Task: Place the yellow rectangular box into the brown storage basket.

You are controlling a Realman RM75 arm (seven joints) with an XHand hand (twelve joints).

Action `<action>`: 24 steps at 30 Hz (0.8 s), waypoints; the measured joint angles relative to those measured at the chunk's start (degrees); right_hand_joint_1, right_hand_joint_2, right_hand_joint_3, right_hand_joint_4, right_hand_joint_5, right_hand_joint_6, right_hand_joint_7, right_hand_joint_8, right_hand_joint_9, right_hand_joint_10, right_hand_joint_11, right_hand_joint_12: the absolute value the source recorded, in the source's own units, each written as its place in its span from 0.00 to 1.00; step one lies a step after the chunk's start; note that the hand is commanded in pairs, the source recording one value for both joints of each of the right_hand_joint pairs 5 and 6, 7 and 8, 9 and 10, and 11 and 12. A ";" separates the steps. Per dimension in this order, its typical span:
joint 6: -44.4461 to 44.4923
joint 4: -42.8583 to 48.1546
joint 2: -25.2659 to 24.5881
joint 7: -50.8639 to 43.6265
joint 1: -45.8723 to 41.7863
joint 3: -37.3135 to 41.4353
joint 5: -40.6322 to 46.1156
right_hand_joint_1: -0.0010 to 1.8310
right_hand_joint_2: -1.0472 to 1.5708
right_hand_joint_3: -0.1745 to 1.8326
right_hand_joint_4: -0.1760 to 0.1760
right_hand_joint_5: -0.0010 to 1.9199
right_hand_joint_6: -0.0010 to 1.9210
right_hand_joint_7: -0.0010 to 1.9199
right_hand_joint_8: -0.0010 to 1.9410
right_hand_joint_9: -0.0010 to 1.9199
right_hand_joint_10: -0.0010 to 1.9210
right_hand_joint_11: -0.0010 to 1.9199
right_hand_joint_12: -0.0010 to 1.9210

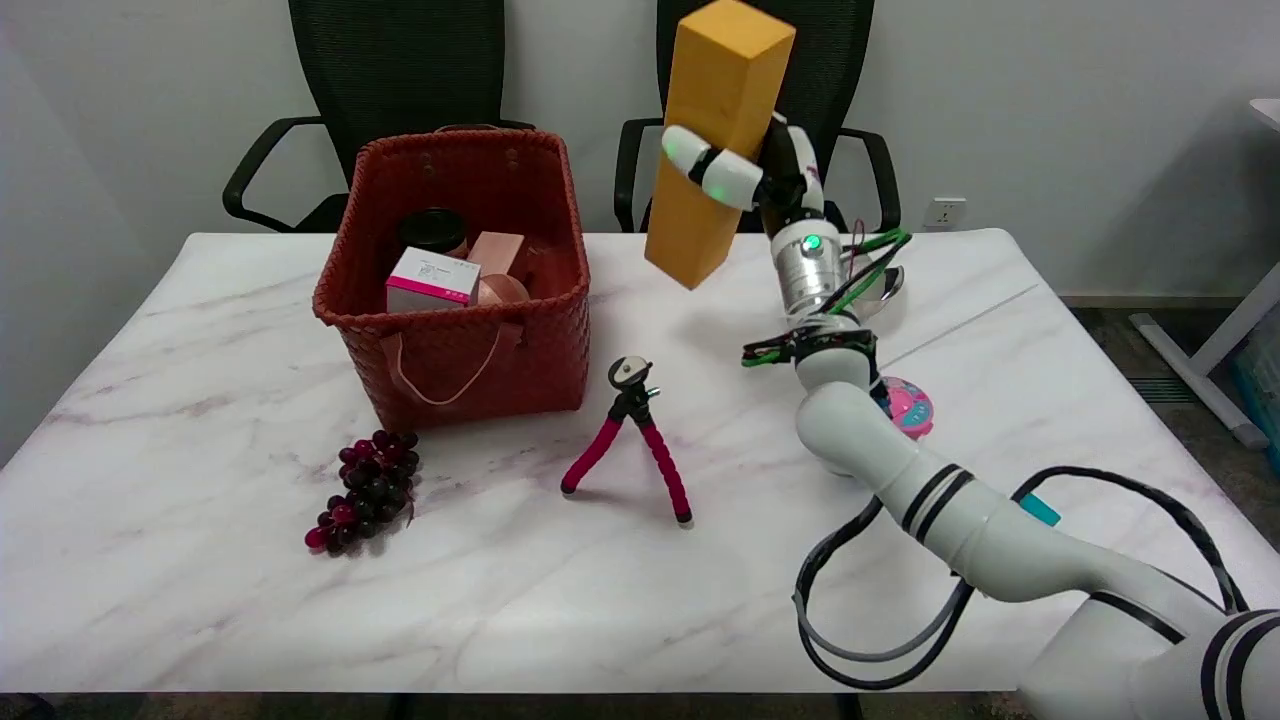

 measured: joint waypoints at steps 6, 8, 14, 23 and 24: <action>0.83 0.71 0.53 0.01 2.67 -0.36 -1.33 0.67 0.70 0.48 0.50 0.41 0.41 0.53 0.53 0.36 0.36 0.21 0.21; 0.98 0.74 0.61 0.02 3.55 -0.49 -1.63 0.67 0.69 0.49 0.50 0.41 0.41 0.53 0.52 0.36 0.36 0.20 0.20; 1.20 -0.24 0.47 0.04 7.51 -1.35 -2.47 0.67 0.63 0.52 0.50 0.39 0.39 0.51 0.50 0.33 0.33 0.19 0.19; -0.50 -3.99 -1.37 0.10 14.24 -3.38 -3.05 0.66 0.56 0.52 0.50 0.35 0.35 0.47 0.47 0.30 0.30 0.15 0.15; -0.76 -4.74 -1.83 0.20 15.26 -3.81 -3.08 0.67 0.56 0.52 0.50 0.34 0.34 0.47 0.47 0.30 0.30 0.14 0.14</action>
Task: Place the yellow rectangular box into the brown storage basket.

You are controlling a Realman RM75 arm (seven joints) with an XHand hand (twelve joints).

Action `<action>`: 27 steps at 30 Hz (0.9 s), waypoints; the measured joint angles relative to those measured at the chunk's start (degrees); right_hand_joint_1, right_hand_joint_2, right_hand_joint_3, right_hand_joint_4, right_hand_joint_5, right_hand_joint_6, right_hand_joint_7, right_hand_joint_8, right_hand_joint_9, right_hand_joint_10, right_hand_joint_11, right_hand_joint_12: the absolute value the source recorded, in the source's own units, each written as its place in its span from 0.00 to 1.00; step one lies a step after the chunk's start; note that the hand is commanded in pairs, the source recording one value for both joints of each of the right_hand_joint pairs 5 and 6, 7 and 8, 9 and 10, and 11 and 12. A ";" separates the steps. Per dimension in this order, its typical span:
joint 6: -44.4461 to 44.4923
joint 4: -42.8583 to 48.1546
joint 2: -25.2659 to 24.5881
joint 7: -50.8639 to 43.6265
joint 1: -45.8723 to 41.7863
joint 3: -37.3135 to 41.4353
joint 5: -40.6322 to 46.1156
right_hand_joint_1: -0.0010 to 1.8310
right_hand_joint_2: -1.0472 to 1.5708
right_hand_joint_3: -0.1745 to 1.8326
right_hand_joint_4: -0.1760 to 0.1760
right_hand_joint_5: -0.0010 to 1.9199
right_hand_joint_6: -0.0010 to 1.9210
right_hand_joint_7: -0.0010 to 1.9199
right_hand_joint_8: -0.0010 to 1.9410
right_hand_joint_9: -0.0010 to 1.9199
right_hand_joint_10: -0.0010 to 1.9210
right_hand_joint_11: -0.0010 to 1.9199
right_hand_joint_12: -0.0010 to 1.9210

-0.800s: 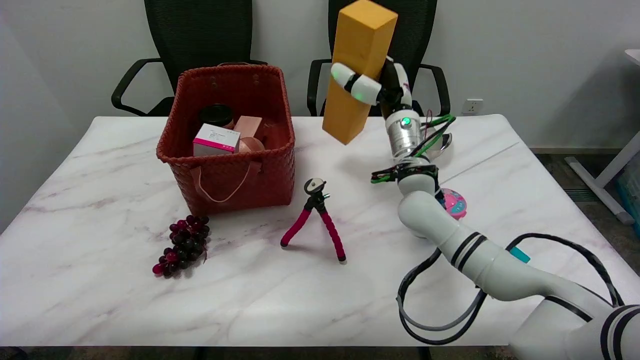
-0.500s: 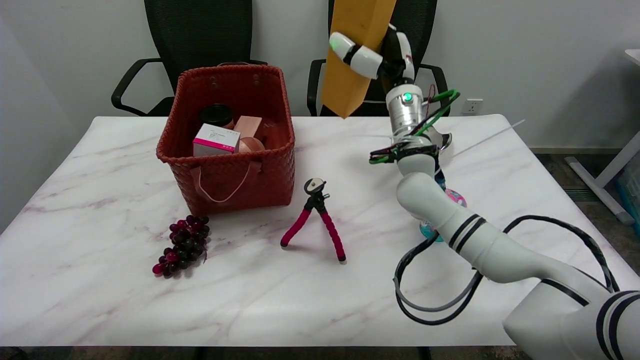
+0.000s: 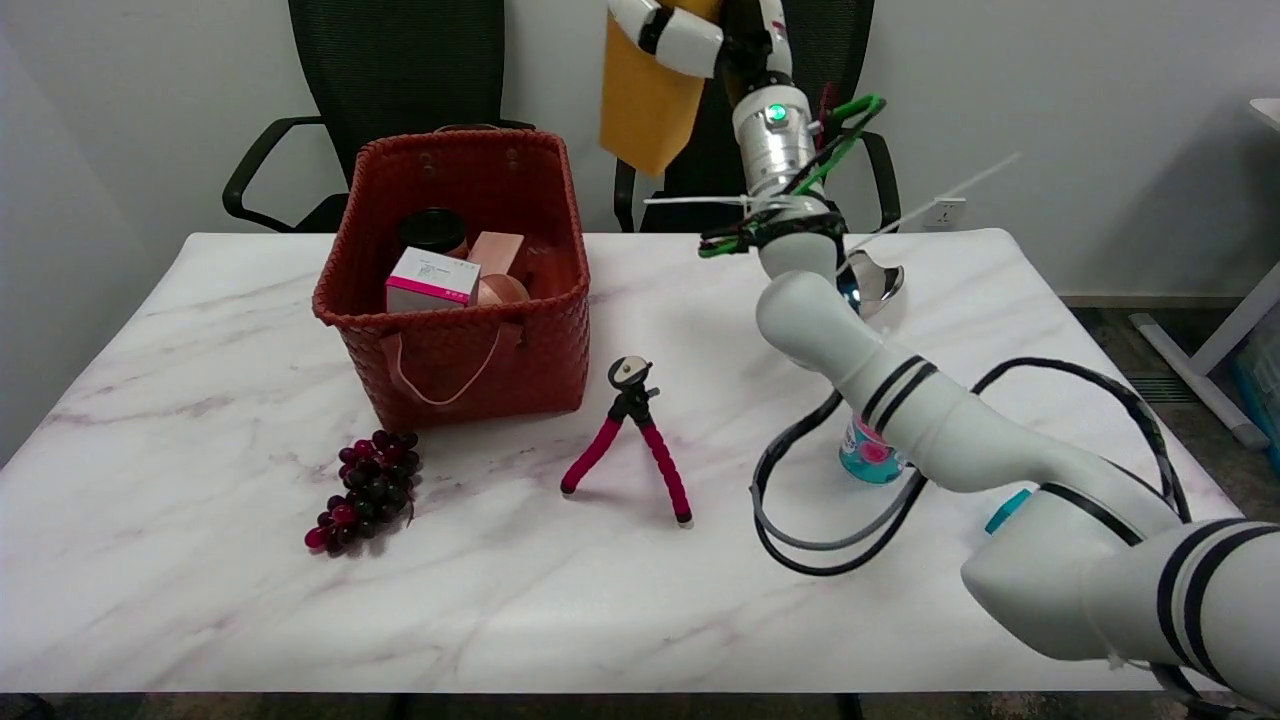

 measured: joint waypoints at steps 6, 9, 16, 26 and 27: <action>-1.25 -4.47 -2.69 2.16 4.89 -2.50 -0.11 0.67 0.54 0.52 0.50 0.32 0.32 0.47 0.47 0.30 0.30 0.14 0.14; -2.06 -6.95 -4.32 4.15 7.25 -3.88 -0.14 0.67 0.54 0.51 0.50 0.31 0.31 0.47 0.46 0.30 0.30 0.13 0.13; -4.22 -12.31 -8.27 9.50 11.74 -6.51 -0.18 0.67 0.52 0.49 0.50 0.27 0.27 0.46 0.46 0.32 0.32 0.10 0.10; -7.67 -20.05 -13.34 16.00 15.06 -8.64 -0.20 0.66 0.48 0.46 0.50 0.21 0.21 0.45 0.44 0.35 0.35 0.08 0.08; -8.09 -21.04 -13.90 16.53 15.28 -8.79 -0.20 0.66 0.48 0.45 0.50 0.21 0.21 0.45 0.44 0.35 0.35 0.08 0.08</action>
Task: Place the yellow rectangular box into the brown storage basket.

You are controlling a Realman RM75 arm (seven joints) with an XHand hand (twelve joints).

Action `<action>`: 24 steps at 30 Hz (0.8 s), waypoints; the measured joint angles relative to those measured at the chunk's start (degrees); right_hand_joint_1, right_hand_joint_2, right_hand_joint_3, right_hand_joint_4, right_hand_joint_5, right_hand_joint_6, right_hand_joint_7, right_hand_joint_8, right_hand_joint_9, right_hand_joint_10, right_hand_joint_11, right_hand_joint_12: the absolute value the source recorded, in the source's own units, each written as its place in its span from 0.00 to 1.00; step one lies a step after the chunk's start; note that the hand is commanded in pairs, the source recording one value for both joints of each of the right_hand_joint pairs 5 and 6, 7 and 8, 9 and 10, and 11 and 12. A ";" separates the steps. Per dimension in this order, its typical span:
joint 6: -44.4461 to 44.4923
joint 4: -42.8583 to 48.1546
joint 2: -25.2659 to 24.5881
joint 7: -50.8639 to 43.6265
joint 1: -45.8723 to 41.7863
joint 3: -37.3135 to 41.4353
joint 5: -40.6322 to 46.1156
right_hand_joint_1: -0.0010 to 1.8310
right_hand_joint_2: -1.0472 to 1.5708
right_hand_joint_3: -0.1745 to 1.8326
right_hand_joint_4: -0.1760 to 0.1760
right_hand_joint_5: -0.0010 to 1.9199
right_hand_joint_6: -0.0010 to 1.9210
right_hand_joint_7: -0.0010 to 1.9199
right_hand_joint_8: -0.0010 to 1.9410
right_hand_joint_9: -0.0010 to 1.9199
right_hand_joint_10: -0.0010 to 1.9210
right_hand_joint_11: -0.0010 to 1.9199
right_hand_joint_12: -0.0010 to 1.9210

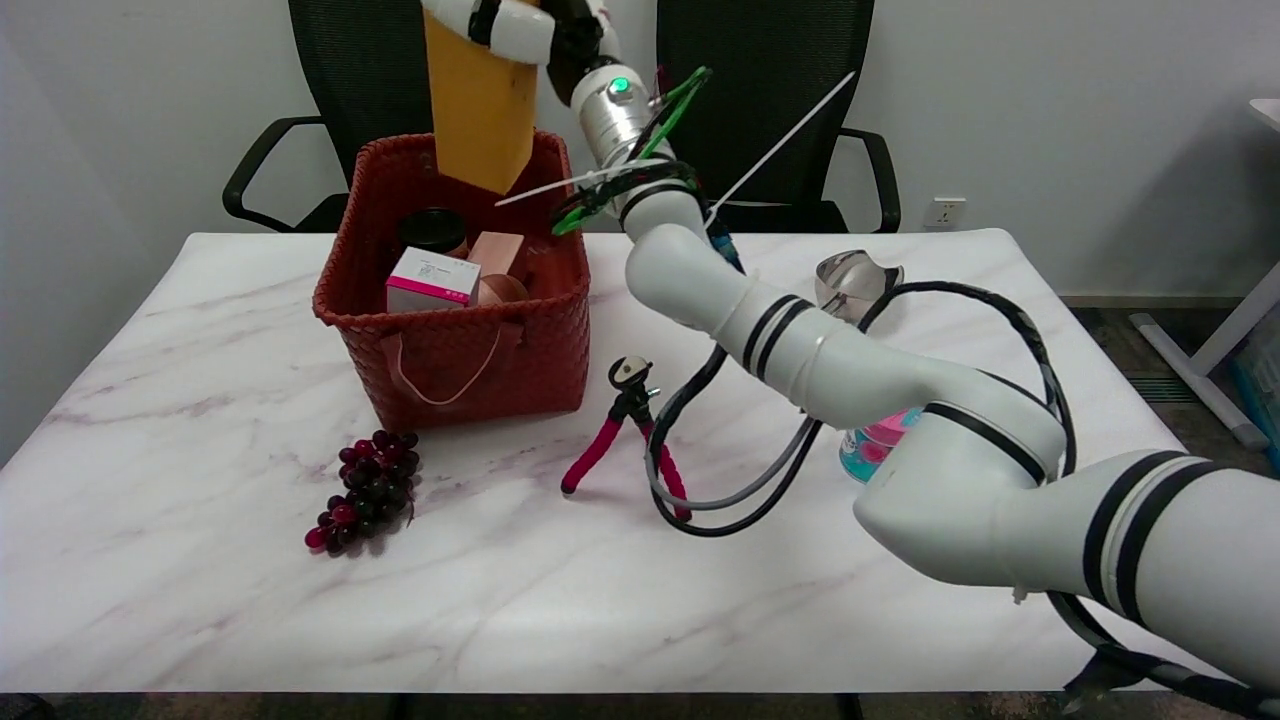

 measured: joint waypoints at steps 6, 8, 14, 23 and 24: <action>-1.97 -5.57 -2.99 2.61 1.03 -0.63 0.00 0.66 0.47 0.43 0.50 0.21 0.21 0.44 0.44 0.35 0.35 0.09 0.09; -2.48 -7.16 -3.78 3.24 1.24 -0.74 0.00 0.66 0.47 0.42 0.50 0.21 0.21 0.44 0.44 0.35 0.35 0.08 0.08; -3.56 -11.72 -5.76 4.63 1.74 -1.03 0.00 0.65 0.47 0.42 0.50 0.23 0.23 0.45 0.44 0.34 0.34 0.08 0.08; -3.84 -15.89 -7.10 5.53 2.10 -1.23 -0.65 0.61 0.31 0.36 0.50 0.00 0.00 0.00 0.00 0.00 0.00 0.00 0.00; -3.70 -16.09 -7.13 5.54 2.12 -1.22 -0.96 0.60 0.31 0.32 0.50 0.00 0.00 0.00 0.00 0.00 0.00 0.00 0.00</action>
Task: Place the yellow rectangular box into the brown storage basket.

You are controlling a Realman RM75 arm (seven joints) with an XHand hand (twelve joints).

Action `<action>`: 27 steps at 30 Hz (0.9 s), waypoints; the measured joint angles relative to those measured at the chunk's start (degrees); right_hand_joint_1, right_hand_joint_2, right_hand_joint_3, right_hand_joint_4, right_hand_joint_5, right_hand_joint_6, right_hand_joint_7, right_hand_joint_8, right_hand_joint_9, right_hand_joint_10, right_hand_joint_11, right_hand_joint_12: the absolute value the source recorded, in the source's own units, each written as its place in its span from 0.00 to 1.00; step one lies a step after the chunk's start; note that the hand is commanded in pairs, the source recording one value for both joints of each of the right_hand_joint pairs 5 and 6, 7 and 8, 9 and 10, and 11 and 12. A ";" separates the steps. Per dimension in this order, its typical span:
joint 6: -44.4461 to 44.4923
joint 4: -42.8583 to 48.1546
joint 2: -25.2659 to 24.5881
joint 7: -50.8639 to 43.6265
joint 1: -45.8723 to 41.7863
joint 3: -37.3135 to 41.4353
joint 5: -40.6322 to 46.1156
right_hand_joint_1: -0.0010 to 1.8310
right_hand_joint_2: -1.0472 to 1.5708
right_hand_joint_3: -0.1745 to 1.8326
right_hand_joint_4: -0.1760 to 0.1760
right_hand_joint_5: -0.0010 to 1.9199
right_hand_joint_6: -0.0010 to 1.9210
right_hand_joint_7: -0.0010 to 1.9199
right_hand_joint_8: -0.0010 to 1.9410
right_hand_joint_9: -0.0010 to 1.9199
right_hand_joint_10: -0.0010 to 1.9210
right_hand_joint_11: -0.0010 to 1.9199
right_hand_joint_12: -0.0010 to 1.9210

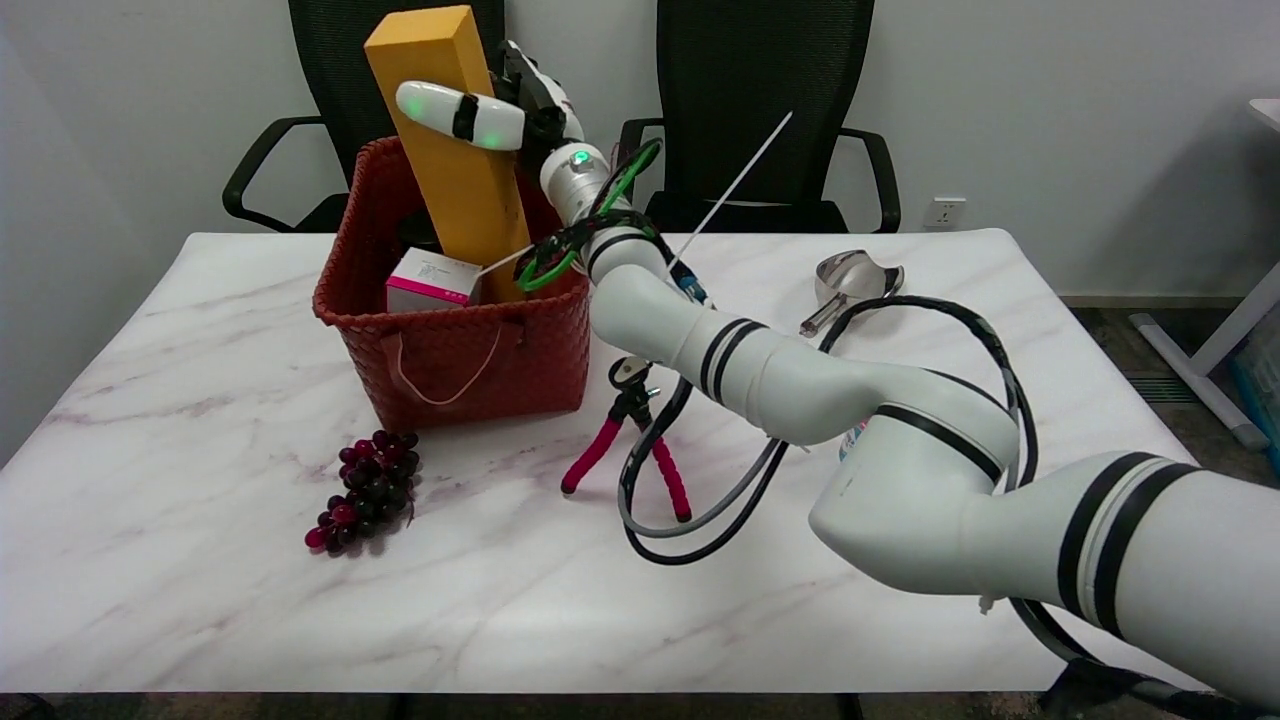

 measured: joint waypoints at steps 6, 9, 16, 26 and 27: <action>1.76 0.17 0.55 -0.61 0.18 0.05 -2.59 0.57 0.34 0.22 0.50 0.00 0.00 0.00 0.00 0.00 0.00 0.00 0.00; 2.93 1.34 1.25 -1.74 0.18 0.23 -3.65 0.56 0.35 0.21 0.50 0.00 0.00 0.00 0.00 0.00 0.00 0.00 0.00; 5.40 6.11 3.36 -7.43 -0.56 1.72 -5.30 0.55 0.39 0.12 0.50 0.00 0.00 0.00 0.00 0.00 0.00 0.00 0.00; 9.75 15.96 7.26 -18.73 -3.81 5.43 -6.10 0.55 0.45 0.03 0.50 0.00 0.00 0.00 0.00 0.00 0.00 0.00 0.00; 10.14 17.02 7.72 -19.86 -4.30 5.81 -6.03 0.55 0.45 0.04 0.50 0.00 0.00 0.00 0.00 0.00 0.00 0.00 0.00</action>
